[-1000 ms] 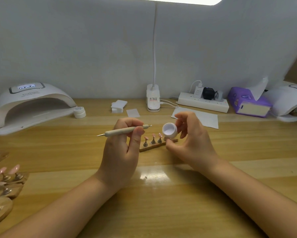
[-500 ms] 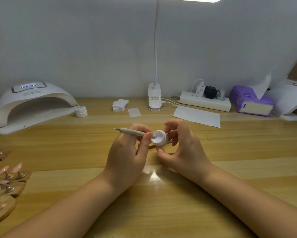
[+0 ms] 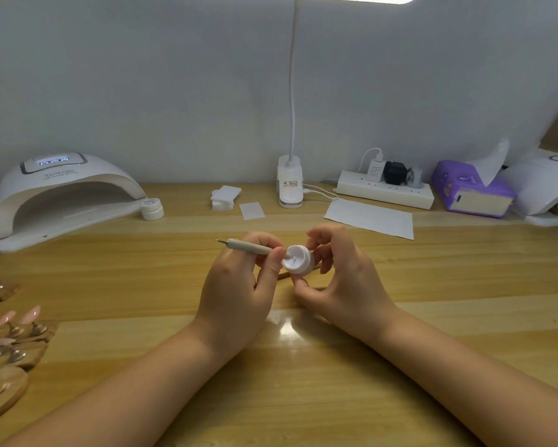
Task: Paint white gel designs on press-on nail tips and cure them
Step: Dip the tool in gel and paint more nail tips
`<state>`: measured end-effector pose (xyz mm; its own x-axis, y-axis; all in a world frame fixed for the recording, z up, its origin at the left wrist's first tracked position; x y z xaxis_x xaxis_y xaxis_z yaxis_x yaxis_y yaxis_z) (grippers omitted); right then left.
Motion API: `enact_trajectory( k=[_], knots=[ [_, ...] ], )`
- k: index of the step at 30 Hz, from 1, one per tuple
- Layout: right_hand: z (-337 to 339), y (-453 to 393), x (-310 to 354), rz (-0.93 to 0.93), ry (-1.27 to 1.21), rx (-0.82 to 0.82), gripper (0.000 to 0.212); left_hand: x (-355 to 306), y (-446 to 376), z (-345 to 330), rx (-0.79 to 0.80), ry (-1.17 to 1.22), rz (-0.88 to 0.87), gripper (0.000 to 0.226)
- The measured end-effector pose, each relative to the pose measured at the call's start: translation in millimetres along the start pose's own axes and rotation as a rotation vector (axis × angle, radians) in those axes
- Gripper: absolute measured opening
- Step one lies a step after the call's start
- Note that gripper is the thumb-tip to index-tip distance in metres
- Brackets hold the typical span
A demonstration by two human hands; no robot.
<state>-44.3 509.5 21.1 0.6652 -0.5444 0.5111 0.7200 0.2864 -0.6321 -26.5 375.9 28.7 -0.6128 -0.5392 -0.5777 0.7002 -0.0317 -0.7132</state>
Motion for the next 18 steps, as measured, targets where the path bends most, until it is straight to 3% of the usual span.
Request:
enact_trajectory(
  k=[11,18],
  knots=[
    [-0.5,-0.9,0.3,0.005,0.015,0.001,0.058,1.7,-0.9,3.4,-0.027,0.006,0.036,0.008],
    [0.9,-0.3,-0.7,-0.001,0.015,-0.013,0.059,15.6,-2.3,11.2,-0.116,0.198,0.170,0.014]
  ],
)
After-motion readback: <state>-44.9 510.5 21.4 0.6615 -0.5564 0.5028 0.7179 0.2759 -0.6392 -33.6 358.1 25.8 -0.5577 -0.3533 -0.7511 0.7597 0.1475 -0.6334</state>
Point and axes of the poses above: each hand's wrist, its own y-axis away from the middle knuckle, its own z-axis out of the back of the hand, x = y × z, the point moved 10 cm from there along -y, towards the middle knuckle, and after that the axes turned 2 degrees about -y, right-handed, at the moved point
